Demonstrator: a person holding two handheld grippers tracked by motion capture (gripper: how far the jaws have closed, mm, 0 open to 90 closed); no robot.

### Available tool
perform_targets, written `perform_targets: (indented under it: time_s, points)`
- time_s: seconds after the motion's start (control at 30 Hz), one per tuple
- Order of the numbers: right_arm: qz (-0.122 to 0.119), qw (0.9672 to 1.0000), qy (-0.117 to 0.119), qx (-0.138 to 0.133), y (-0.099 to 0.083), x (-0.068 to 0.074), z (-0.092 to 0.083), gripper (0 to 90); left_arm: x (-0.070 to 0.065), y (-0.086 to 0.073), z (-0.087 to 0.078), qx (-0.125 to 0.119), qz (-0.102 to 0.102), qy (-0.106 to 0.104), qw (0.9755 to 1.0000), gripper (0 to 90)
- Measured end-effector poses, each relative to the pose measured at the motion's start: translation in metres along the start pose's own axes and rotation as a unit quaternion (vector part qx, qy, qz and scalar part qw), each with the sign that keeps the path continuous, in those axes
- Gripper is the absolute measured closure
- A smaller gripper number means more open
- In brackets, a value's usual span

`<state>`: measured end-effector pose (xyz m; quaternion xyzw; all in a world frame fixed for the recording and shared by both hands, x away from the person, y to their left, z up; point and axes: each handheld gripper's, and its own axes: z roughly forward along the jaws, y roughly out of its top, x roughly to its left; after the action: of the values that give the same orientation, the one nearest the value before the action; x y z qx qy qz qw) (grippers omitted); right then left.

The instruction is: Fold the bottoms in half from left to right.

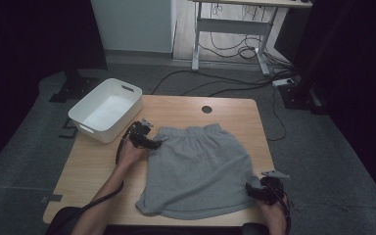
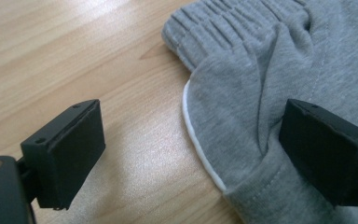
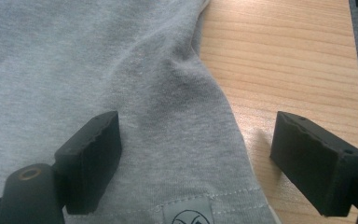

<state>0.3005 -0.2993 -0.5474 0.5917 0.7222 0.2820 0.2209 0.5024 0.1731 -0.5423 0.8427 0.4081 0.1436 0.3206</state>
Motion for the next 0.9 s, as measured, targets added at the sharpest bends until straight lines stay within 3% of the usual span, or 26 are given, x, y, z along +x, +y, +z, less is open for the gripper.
perform_targets:
  time_s: [0.07,0.27,0.43,0.67,0.9]
  points:
    - [-0.002,1.0,0.002,0.001,0.0,0.0,0.0,16.0,0.003,-0.004,0.0,-0.005,-0.012,-0.009,0.9999,6.7]
    - [-0.005,0.9995,0.027,0.013,0.001,-0.002,-0.003,14.0,-0.001,-0.014,-0.005,-0.014,-0.01,0.0,0.9998,6.3]
    - [-0.014,0.9989,0.045,0.0,0.005,0.003,-0.012,13.5,-0.003,-0.021,-0.011,-0.015,-0.008,-0.002,0.9999,6.3]
    - [-0.041,0.9954,0.085,-0.014,0.016,0.027,-0.022,10.9,-0.005,-0.028,-0.017,-0.014,-0.007,-0.003,0.9999,6.4]
    - [-0.074,0.9892,0.125,-0.019,0.029,0.063,-0.021,9.9,-0.005,-0.029,-0.018,-0.016,-0.005,-0.005,0.9999,7.0]
